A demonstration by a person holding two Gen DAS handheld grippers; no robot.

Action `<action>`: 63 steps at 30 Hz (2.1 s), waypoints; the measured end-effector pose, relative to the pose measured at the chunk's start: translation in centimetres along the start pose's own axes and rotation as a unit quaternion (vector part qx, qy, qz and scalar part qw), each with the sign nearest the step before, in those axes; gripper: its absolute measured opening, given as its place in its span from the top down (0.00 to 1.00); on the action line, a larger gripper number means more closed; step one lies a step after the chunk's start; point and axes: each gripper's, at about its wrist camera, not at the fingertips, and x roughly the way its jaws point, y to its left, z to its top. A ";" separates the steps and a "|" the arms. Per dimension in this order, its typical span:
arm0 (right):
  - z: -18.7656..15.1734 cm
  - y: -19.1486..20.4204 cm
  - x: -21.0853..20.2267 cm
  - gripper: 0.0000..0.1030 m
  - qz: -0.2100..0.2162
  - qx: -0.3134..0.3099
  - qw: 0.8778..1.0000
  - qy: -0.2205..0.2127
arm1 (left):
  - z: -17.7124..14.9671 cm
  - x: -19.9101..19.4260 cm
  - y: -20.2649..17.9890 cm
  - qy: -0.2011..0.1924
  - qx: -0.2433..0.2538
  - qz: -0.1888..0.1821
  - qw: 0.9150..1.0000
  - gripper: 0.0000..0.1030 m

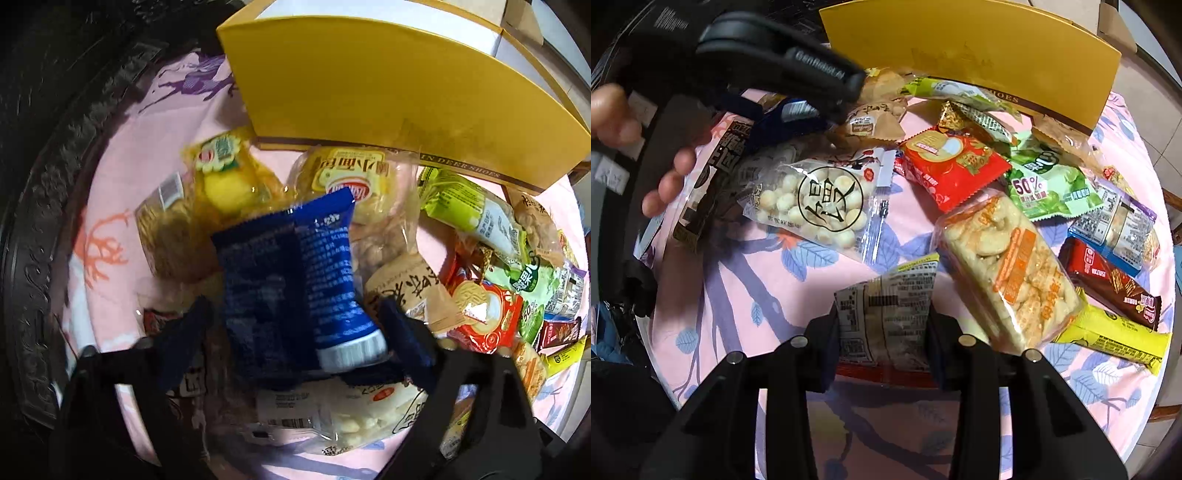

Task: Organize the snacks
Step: 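Grasp the blue snack bag with the left tool while the right tool grasps a clear snack pack, then carry both packs over the yellow box and open both tools to drop them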

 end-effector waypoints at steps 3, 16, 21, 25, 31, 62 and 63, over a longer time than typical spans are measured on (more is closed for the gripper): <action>0.4 0.0 0.1 0.62 -0.004 0.002 1.000 0.002 | -0.4 0.3 0.4 -0.017 -0.011 0.003 1.000 0.40; 3.8 0.5 -3.3 0.65 -0.051 0.027 0.996 -0.062 | -2.9 -5.2 1.6 -0.095 -0.024 -0.052 0.994 0.51; 5.9 -1.2 -6.0 0.65 -0.065 0.060 0.991 -0.099 | -3.9 -8.1 0.6 -0.108 -0.015 -0.079 0.991 0.51; 7.1 -2.0 -8.5 0.65 -0.065 0.068 0.986 -0.137 | -3.6 -10.3 -0.1 -0.123 -0.014 -0.100 0.987 0.51; 9.4 -2.6 -10.6 0.65 -0.064 0.070 0.982 -0.163 | -1.7 -11.5 -0.3 -0.137 -0.015 -0.102 0.985 0.51; 28.7 -11.2 -8.1 0.03 -0.118 0.111 0.972 -0.169 | 19.5 -9.4 -0.6 -0.153 -0.027 -0.067 0.986 0.02; 28.2 -10.9 -8.3 0.03 -0.112 0.112 0.974 -0.165 | 18.8 -9.6 -0.3 -0.149 -0.028 -0.064 0.986 0.02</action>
